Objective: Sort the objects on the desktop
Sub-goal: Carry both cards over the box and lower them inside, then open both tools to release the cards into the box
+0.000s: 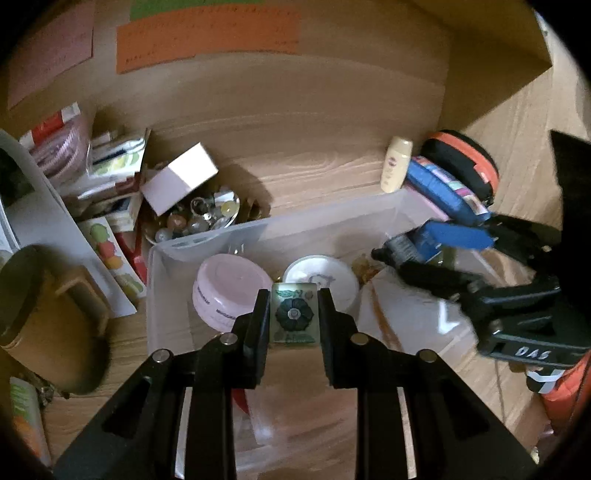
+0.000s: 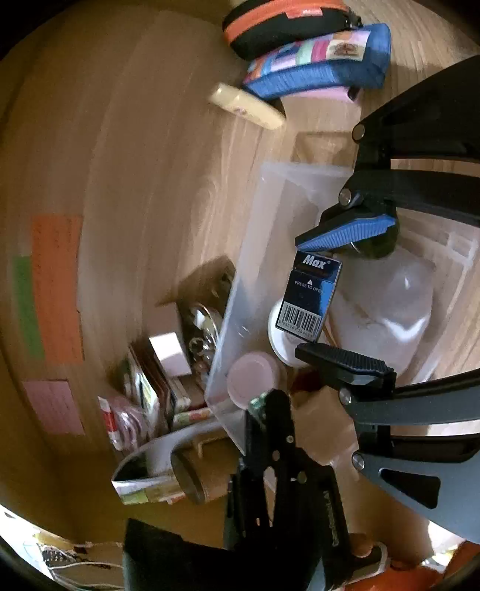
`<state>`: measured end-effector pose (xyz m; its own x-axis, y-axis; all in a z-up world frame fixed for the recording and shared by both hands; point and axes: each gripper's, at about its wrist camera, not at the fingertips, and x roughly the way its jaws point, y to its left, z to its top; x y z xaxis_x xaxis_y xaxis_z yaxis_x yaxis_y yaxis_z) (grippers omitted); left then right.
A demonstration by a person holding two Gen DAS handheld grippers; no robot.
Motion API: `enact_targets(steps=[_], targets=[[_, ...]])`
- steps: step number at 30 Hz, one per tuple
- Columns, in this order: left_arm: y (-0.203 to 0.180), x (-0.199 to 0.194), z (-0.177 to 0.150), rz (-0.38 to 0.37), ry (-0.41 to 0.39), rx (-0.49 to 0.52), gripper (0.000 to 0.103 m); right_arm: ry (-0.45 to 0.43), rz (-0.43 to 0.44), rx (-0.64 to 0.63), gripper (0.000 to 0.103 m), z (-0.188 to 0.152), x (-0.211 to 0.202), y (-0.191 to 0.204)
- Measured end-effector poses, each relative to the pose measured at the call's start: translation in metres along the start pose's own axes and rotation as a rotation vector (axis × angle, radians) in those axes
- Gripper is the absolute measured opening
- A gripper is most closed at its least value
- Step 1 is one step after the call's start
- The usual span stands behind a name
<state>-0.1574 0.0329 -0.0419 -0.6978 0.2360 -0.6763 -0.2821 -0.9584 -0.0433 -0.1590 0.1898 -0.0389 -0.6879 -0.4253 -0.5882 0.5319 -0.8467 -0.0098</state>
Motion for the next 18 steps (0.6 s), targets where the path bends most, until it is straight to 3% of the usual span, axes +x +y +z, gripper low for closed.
enact_targets(steps=[11,18], targets=[[0.002,0.007,-0.002,0.001,0.009,0.011,0.024,0.020,-0.026,0.013,0.048,-0.004,0.011,-0.005],[0.010,0.002,0.000,0.013,-0.008,-0.026,0.032,0.010,-0.007,0.020,0.049,-0.004,0.008,-0.006]])
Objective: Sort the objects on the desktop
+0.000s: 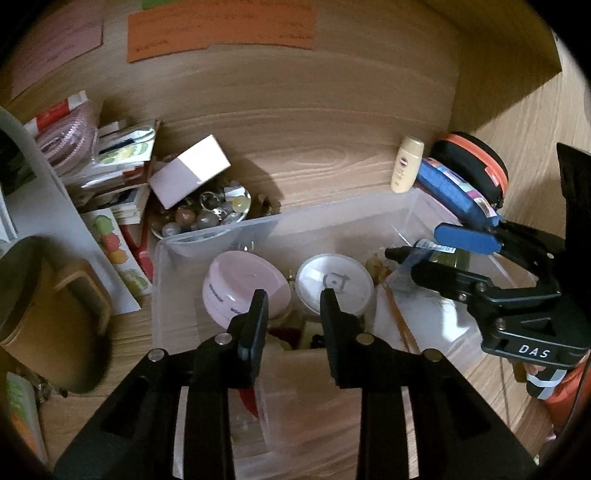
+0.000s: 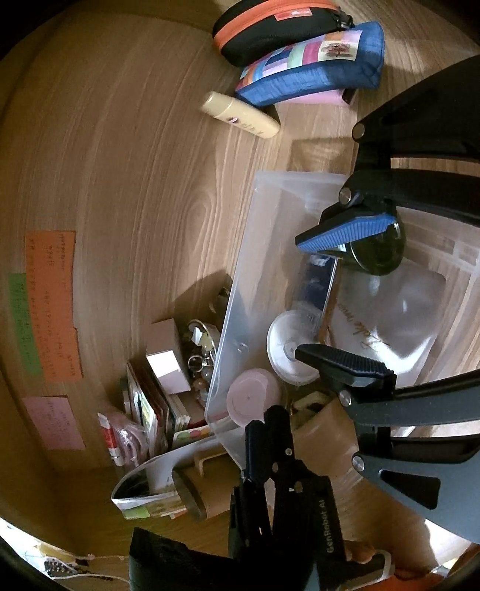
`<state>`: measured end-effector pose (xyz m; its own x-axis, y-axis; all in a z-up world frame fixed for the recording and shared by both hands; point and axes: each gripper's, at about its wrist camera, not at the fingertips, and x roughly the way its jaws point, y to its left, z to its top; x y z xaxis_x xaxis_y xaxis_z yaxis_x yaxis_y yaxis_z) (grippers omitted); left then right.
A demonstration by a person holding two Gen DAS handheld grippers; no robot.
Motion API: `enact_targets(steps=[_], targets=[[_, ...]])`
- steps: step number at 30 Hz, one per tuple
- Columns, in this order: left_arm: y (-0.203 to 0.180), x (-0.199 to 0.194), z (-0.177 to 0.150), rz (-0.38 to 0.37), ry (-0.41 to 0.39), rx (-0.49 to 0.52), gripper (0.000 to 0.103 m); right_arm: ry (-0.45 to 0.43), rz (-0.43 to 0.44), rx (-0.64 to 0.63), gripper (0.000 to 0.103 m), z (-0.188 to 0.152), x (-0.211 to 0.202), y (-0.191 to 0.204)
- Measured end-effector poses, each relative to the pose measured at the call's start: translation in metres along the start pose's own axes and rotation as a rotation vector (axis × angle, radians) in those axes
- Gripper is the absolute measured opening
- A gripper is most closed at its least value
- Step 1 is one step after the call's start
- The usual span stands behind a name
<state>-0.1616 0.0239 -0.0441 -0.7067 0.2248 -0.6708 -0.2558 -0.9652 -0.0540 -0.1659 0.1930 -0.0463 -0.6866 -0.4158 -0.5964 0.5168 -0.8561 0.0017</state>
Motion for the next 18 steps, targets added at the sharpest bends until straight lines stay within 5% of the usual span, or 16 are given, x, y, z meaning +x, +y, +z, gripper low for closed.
enact_targets(steps=[3,10,18], targets=[[0.002,-0.004,0.001,0.023,-0.019,-0.016,0.050,-0.015,0.008,0.004,0.053,0.000,-0.004,0.000],[0.003,-0.017,0.002,0.042,-0.067,-0.020,0.069,-0.085,-0.007,0.002,0.072,0.003,-0.018,0.002],[0.001,-0.020,0.000,0.056,-0.086,-0.004,0.076,-0.100,-0.040,0.008,0.084,0.004,-0.022,0.001]])
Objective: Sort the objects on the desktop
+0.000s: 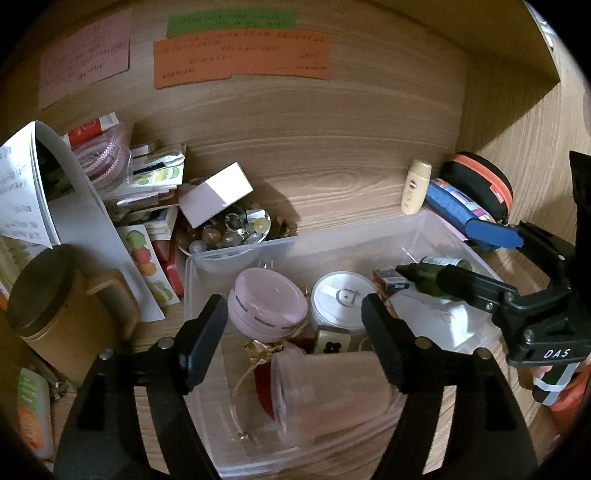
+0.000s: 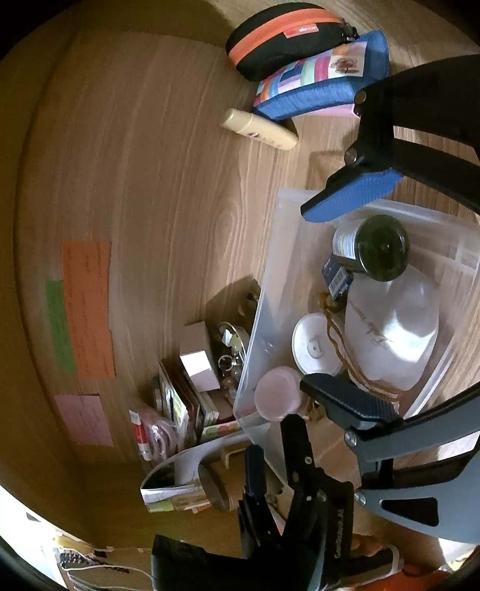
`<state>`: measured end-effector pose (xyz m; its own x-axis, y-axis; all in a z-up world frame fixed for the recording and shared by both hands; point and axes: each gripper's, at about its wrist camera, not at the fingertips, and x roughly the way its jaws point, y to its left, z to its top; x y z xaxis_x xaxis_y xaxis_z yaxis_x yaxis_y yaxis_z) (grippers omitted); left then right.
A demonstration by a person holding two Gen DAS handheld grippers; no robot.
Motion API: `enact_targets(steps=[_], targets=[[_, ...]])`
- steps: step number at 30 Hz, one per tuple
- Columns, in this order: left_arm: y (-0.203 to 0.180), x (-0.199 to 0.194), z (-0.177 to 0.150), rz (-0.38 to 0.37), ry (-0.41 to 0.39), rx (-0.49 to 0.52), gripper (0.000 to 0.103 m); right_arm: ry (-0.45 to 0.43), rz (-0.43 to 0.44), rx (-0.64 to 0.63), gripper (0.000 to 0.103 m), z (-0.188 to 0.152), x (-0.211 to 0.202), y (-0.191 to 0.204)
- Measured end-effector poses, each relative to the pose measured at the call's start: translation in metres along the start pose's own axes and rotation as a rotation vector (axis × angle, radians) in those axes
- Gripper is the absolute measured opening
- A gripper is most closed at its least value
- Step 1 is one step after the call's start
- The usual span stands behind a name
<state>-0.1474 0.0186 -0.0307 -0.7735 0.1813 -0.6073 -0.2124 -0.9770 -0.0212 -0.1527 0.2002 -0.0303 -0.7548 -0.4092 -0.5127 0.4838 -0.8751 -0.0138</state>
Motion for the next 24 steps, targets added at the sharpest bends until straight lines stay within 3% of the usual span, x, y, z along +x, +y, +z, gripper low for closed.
enact_targets(steps=[6,9,14,21,24], targets=[[-0.001,-0.006,0.001,-0.027,-0.025,0.000,0.091,0.005,0.034,0.023,0.093,0.001,-0.003,-0.001],[-0.005,-0.011,0.002,-0.041,-0.024,-0.003,0.093,-0.014,0.048,0.027,0.100,0.003,-0.008,0.001],[-0.007,-0.029,0.005,-0.045,-0.033,-0.028,0.094,-0.028,0.034,0.028,0.102,0.006,-0.019,0.001],[-0.011,-0.072,0.003,0.023,-0.115,-0.034,0.100,-0.049,0.012,0.013,0.103,0.010,-0.047,0.013],[-0.017,-0.090,0.002,0.101,-0.161,-0.031,0.100,-0.065,0.007,0.020,0.103,0.010,-0.062,0.018]])
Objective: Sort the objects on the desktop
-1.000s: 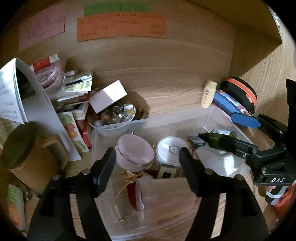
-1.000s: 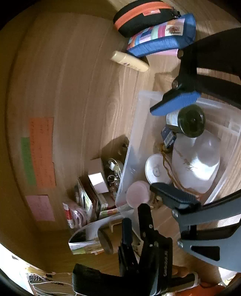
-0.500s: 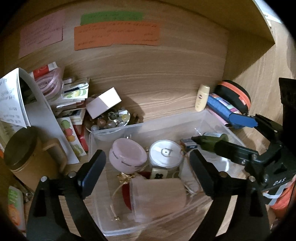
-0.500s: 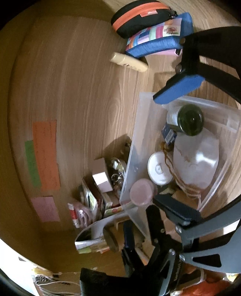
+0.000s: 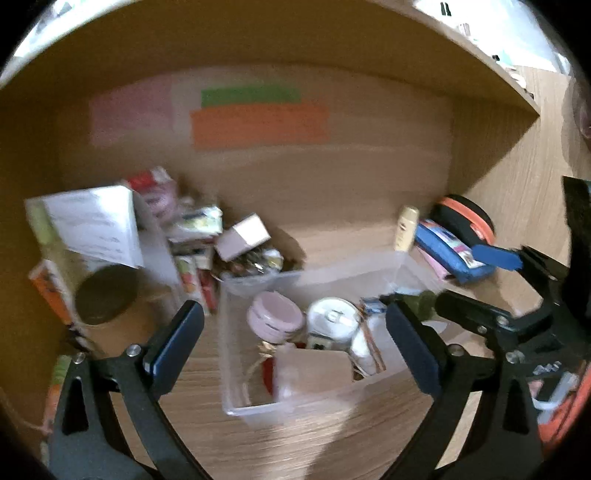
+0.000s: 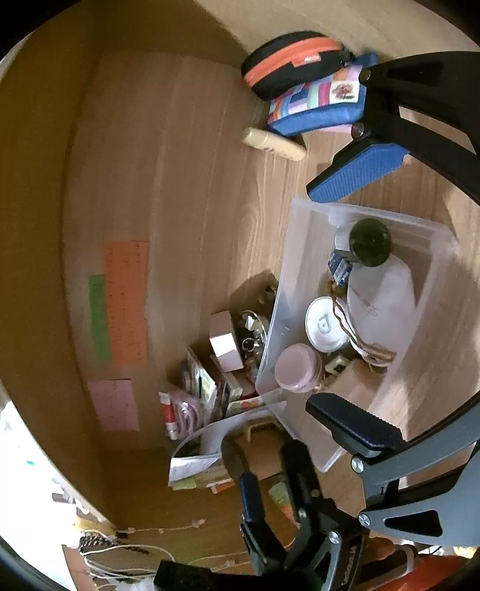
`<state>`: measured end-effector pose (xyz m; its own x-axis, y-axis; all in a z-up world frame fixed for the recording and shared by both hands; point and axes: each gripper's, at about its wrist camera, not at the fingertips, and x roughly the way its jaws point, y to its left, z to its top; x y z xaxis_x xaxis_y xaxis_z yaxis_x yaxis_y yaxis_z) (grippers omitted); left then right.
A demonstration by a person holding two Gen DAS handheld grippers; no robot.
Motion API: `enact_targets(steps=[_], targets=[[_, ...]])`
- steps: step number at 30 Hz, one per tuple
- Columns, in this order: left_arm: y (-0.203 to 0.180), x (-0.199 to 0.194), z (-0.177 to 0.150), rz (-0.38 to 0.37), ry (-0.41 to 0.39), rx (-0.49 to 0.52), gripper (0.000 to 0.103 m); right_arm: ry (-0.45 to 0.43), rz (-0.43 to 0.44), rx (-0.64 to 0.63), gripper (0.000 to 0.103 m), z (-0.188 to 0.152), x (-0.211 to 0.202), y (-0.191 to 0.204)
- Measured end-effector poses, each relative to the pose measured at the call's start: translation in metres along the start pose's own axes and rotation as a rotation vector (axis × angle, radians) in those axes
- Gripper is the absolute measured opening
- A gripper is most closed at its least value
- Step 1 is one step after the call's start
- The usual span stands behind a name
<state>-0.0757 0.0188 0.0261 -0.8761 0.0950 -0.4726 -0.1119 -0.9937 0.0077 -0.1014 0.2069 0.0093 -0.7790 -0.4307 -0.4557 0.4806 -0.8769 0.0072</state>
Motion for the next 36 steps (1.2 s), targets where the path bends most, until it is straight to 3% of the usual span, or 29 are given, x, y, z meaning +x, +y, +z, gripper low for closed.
enact_targets(steps=[2,8,20,28,36], targets=[[-0.004,-0.011,0.000,0.037,-0.028,0.009,0.101,-0.010,0.001,0.009,0.103,-0.001,-0.010,0.003],[-0.015,-0.041,-0.003,0.053,-0.080,0.019,0.102,-0.044,-0.012,0.024,0.103,-0.005,-0.037,0.013],[-0.030,-0.082,-0.020,0.076,-0.108,-0.005,0.102,-0.093,-0.100,0.068,0.103,-0.029,-0.081,0.026],[-0.040,-0.083,-0.028,0.130,-0.103,-0.019,0.102,-0.090,-0.196,0.114,0.103,-0.042,-0.089,0.015],[-0.041,-0.071,-0.035,0.147,-0.074,-0.030,0.102,-0.075,-0.185,0.113,0.103,-0.041,-0.082,0.012]])
